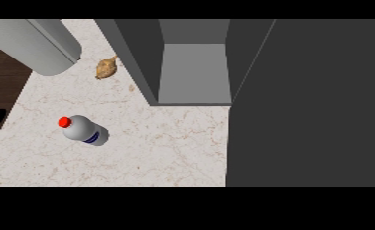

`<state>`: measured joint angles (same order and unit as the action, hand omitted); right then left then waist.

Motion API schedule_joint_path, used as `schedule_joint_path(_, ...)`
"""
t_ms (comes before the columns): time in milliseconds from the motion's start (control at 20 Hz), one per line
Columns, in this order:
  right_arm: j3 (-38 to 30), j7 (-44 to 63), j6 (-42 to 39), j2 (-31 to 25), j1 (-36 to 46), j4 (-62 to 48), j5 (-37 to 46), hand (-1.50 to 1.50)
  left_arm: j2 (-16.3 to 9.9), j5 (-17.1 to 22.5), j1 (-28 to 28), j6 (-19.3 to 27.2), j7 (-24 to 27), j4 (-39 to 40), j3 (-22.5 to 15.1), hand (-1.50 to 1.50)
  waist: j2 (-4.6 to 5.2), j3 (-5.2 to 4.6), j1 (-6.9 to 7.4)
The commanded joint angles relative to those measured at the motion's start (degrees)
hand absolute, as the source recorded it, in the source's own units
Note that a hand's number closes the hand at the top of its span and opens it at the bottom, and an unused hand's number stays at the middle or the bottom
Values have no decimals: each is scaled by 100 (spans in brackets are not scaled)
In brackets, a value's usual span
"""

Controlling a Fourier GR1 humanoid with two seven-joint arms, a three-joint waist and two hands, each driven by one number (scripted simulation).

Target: Pick up the bottled water, place it into the cabinet and close the cabinet

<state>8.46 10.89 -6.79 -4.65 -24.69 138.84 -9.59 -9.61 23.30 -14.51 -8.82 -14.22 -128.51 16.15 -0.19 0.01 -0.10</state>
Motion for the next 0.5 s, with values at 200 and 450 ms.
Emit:
schedule_joint_path(200, 324, -288, -307, 75, -1029, 613, 31, -150, 318, -378, -463, -252, 144, -15, -49, -150, 3, -1, -20)
schedule_joint_path(450, 612, -303, -241, 132, -1434, 954, 281, -150, 392, -622, -116, -169, 715, 810, 267, -150, 4, -5, -52)
